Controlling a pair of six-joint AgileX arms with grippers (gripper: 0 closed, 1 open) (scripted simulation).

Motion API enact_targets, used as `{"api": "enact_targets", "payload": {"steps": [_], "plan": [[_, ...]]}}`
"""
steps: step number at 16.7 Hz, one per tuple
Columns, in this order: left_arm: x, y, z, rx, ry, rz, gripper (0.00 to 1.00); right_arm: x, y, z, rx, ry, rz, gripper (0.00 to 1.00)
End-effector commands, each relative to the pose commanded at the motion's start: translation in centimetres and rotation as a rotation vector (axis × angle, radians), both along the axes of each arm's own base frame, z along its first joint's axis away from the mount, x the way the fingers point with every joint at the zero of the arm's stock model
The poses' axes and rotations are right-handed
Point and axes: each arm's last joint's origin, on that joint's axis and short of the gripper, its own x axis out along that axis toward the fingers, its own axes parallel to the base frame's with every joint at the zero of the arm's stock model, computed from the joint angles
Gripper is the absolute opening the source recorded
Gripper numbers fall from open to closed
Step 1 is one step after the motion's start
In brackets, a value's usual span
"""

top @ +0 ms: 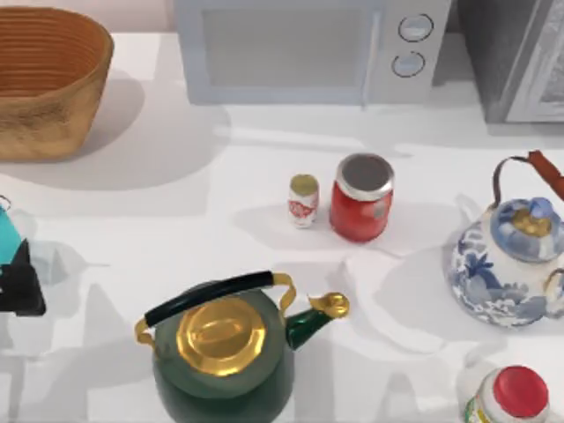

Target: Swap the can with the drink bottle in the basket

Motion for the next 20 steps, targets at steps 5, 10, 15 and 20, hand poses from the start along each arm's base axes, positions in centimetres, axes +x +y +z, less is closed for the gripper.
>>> {"api": "enact_targets", "payload": {"steps": [5, 10, 15, 20], "plan": [[0.1, 0.1, -0.2, 0.001, -0.001, 0.0, 1.0, 0.0, 0.0, 0.0, 0.0, 0.0, 0.0, 1.0], [0.9, 0.1, -0.4, 0.001, -0.001, -0.001, 1.0, 0.0, 0.0, 0.0, 0.0, 0.0, 0.0, 1.0], [4.6, 0.1, -1.5, 0.001, -0.001, 0.0, 1.0, 0.0, 0.0, 0.0, 0.0, 0.0, 0.0, 1.0], [5.8, 0.0, -2.0, 0.001, -0.001, 0.0, 1.0, 0.0, 0.0, 0.0, 0.0, 0.0, 0.0, 1.0]]}}
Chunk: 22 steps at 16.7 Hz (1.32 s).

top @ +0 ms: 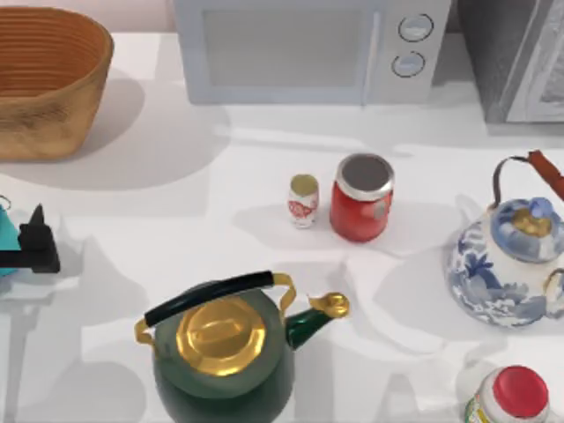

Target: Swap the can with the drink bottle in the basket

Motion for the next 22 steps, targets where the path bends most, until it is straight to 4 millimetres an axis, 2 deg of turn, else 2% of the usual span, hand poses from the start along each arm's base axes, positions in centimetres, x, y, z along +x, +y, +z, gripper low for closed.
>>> {"api": "enact_targets", "payload": {"steps": [1, 14, 22], "plan": [[0.0, 0.0, 0.0, 0.0, 0.0, 0.0, 1.0, 0.0, 0.0, 0.0, 0.0, 0.0, 0.0, 1.0], [0.0, 0.0, 0.0, 0.0, 0.0, 0.0, 0.02, 0.0, 0.0, 0.0, 0.0, 0.0, 0.0, 1.0], [0.0, 0.0, 0.0, 0.0, 0.0, 0.0, 0.0, 0.0, 0.0, 0.0, 0.0, 0.0, 0.0, 1.0]]}}
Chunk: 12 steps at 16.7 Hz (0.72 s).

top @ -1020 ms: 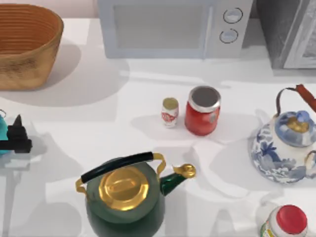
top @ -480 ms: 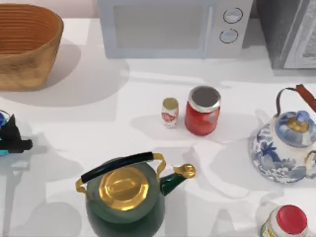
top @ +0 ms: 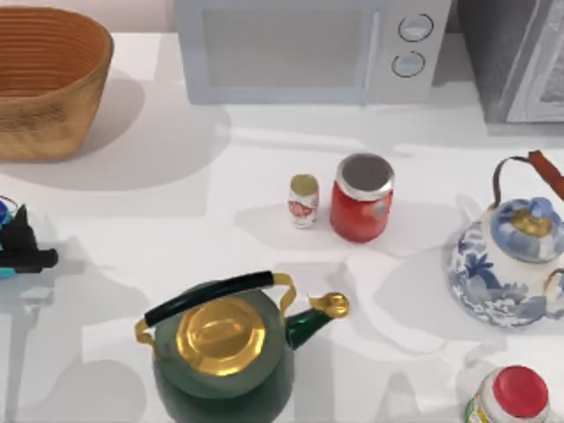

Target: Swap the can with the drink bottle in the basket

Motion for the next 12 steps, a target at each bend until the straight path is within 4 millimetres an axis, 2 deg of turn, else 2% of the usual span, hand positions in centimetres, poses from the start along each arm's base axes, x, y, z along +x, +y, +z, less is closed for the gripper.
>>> {"api": "enact_targets", "payload": {"steps": [3, 5, 8, 12], "plan": [[0.1, 0.2, 0.2, 0.003, -0.007, 0.01, 0.0, 0.0, 0.0, 0.0, 0.0, 0.0, 0.0, 1.0], [0.4, 1.3, 1.2, 0.009, -0.038, 0.053, 0.0, 0.0, 0.0, 0.0, 0.0, 0.0, 0.0, 1.0], [1.3, 3.7, 3.5, 0.024, -0.1, 0.147, 0.0, 0.0, 0.0, 0.0, 0.0, 0.0, 0.0, 1.0], [3.0, 6.9, 7.9, 0.04, -0.16, 0.248, 0.0, 0.0, 0.0, 0.0, 0.0, 0.0, 0.0, 1.0]]}}
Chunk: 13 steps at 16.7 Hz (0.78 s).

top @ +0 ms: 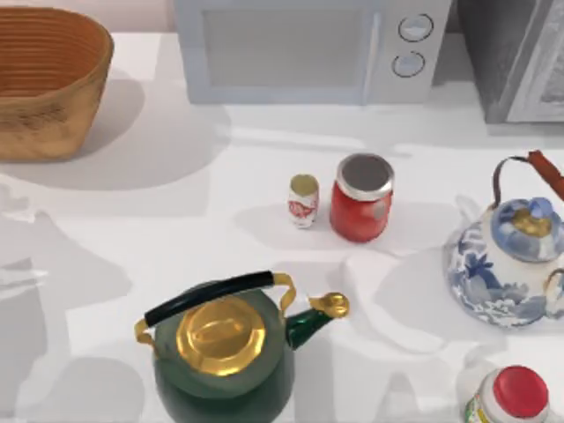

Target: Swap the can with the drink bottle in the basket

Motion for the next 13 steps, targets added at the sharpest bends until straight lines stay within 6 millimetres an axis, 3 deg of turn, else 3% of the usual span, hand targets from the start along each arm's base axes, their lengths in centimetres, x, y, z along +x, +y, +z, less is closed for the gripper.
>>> {"api": "enact_targets", "payload": {"steps": [3, 6, 13], "plan": [[2.1, 1.3, 3.7, -0.001, -0.007, 0.016, 0.0, 0.0, 0.0, 0.0, 0.0, 0.0, 0.0, 1.0], [4.6, 1.3, 7.5, -0.014, 0.016, -0.014, 0.0, 0.0, 0.0, 0.0, 0.0, 0.0, 0.0, 1.0], [9.3, -2.5, 15.0, -0.053, 0.128, -0.163, 0.0, 0.0, 0.0, 0.0, 0.0, 0.0, 0.0, 1.0]]}}
